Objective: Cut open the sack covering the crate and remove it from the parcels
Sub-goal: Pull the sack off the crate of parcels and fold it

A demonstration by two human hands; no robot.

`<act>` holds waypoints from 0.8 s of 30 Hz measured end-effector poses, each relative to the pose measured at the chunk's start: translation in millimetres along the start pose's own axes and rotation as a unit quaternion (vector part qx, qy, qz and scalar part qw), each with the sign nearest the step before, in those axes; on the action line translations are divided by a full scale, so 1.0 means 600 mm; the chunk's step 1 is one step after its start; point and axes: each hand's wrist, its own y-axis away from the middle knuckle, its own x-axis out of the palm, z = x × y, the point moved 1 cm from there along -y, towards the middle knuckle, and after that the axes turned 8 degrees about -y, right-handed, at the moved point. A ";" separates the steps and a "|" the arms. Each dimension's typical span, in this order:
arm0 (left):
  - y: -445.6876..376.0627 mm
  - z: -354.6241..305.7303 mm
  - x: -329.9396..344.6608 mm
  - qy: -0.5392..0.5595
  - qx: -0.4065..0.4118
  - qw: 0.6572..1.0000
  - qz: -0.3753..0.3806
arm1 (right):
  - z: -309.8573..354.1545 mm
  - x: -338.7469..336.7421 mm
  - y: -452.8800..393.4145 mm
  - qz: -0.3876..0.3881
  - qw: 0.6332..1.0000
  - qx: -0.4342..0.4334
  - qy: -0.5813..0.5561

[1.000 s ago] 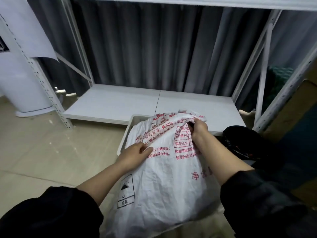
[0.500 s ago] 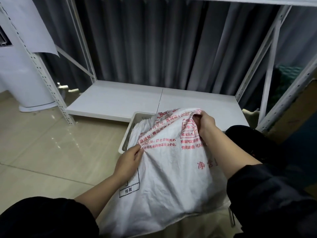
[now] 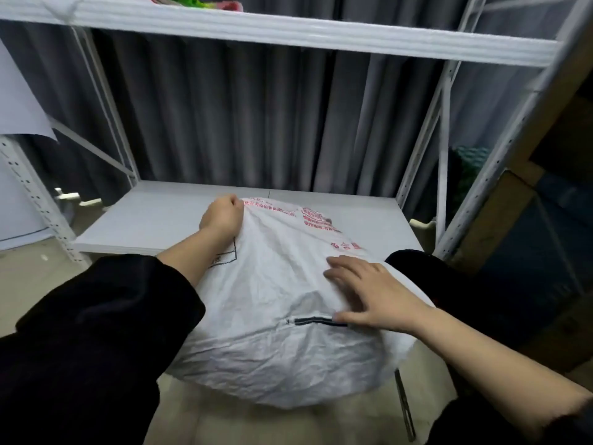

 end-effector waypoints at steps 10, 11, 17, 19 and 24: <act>-0.044 0.008 0.016 0.010 -0.069 0.998 0.003 | -0.012 0.130 0.020 -0.116 0.965 0.236 -0.010; -0.046 0.013 0.020 0.017 -0.069 0.997 0.004 | -0.015 0.137 0.018 -0.128 0.954 0.267 -0.046; -0.038 0.031 0.036 0.105 -0.079 0.991 0.030 | -0.011 0.167 -0.004 -0.189 0.961 0.204 0.004; -0.032 0.034 0.037 0.130 -0.078 0.987 0.055 | 0.001 0.165 -0.013 -0.183 0.969 0.163 0.042; 0.005 0.034 0.014 -0.030 0.024 0.989 0.146 | 0.011 0.094 -0.031 -0.291 0.954 0.068 0.009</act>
